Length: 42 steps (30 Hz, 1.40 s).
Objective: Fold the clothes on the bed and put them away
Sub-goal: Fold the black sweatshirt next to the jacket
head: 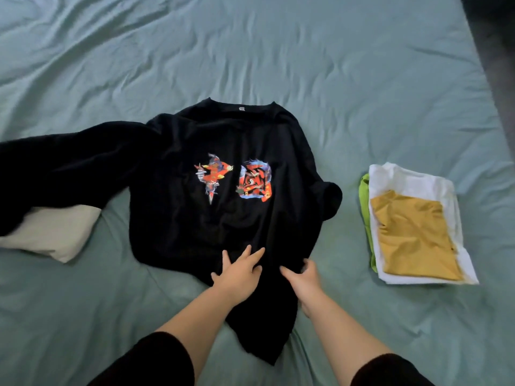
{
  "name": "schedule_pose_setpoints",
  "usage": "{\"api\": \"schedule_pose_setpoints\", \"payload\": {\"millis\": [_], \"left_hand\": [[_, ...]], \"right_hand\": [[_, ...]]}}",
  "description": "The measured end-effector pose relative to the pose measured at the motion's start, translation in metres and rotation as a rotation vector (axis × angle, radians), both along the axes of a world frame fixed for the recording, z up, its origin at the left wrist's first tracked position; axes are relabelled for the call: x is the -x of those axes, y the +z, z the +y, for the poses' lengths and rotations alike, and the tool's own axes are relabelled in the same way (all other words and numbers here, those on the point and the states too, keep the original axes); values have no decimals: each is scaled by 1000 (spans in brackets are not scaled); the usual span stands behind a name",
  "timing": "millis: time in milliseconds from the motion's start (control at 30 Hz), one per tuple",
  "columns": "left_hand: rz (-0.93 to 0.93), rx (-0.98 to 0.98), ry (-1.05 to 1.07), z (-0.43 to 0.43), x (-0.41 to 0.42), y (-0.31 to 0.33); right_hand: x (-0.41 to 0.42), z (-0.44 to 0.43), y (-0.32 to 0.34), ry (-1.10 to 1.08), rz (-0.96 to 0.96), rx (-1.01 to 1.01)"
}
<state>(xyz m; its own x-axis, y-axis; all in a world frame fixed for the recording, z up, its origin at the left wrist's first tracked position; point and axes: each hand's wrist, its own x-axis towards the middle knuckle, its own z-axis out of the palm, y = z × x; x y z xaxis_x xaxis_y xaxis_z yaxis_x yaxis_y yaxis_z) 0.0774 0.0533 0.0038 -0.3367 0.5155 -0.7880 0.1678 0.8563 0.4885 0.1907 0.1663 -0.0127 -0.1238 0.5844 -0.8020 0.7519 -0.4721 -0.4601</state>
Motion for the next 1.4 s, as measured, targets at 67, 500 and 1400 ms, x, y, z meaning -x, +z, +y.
{"api": "schedule_pose_setpoints", "payload": {"millis": [67,500,1400], "left_hand": [[35,92,-38,9,-8,-8],[229,-110,518,54,-33,11],[646,-261,250,136,-50,53]], "right_hand": [[-5,-1,-4,12,32,39],[-22,13,23,16,295,233],[2,123,95,-61,624,-4]]}}
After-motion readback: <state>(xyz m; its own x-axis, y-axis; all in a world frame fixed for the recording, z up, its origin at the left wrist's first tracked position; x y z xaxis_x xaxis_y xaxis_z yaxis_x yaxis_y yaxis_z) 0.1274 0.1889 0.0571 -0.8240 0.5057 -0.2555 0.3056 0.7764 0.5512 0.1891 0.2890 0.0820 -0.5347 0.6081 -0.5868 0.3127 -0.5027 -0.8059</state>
